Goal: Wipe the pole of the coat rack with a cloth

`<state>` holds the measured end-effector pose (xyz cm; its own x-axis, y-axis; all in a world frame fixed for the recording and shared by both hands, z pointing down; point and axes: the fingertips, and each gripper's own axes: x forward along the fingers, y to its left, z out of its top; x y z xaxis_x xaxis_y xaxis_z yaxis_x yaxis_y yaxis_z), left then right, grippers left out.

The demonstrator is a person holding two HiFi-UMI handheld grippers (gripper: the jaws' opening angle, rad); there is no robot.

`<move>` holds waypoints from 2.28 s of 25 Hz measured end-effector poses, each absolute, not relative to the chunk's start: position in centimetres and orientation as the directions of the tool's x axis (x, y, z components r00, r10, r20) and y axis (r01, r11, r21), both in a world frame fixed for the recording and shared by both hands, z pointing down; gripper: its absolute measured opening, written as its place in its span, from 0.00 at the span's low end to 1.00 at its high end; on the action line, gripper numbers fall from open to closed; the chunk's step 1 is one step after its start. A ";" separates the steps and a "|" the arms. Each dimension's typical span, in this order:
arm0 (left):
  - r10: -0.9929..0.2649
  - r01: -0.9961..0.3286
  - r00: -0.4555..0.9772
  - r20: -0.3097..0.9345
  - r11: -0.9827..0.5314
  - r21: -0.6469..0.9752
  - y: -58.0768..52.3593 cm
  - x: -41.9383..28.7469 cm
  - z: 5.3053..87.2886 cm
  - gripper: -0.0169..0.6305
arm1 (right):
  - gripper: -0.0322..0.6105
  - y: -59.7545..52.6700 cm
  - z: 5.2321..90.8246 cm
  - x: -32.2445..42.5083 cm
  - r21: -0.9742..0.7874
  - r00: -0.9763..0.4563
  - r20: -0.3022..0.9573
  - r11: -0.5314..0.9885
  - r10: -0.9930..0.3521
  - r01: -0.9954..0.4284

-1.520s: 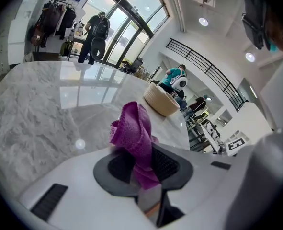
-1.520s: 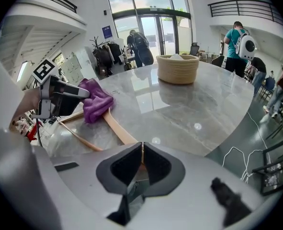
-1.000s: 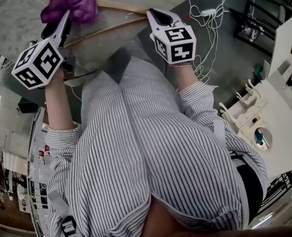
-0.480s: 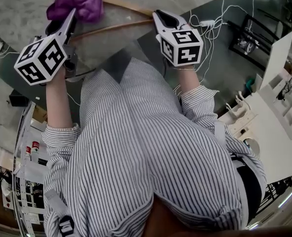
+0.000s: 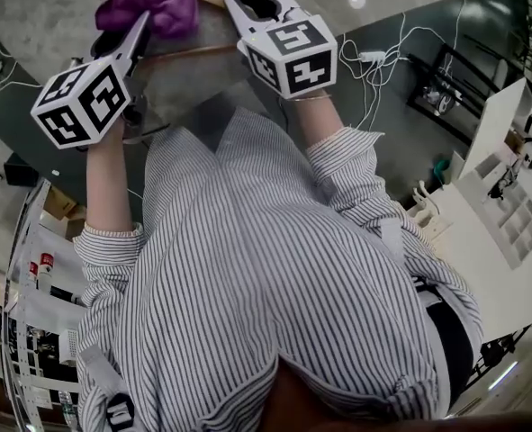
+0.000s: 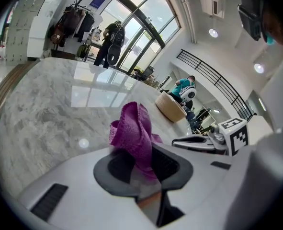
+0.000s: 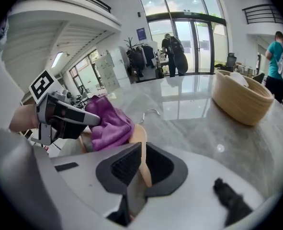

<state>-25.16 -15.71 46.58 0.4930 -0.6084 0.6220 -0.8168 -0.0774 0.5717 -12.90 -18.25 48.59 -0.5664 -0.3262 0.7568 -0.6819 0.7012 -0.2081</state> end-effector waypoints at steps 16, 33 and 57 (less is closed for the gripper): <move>-0.644 -0.799 0.450 0.618 0.019 0.601 -14.0 -26.4 47.5 0.17 | 0.08 -18.6 50.3 -18.2 -0.230 -0.602 0.770 0.789 -0.211 -0.570; -0.706 -0.790 0.339 0.623 0.146 0.595 -11.6 -29.0 47.5 0.17 | 0.08 -18.4 50.8 -18.6 -0.192 -0.579 0.788 0.811 -0.208 -0.553; -0.750 -0.773 0.197 0.631 0.276 0.571 -6.1 -34.8 46.7 0.17 | 0.08 -17.9 50.2 -19.1 -0.155 -0.586 0.770 0.816 -0.253 -0.556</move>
<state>-34.76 -6.08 46.74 0.1975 -0.7504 0.6308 -0.7735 0.2760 0.5706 -19.07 -17.88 50.22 -0.5860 -0.2533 0.7697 -0.5564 0.8163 -0.1550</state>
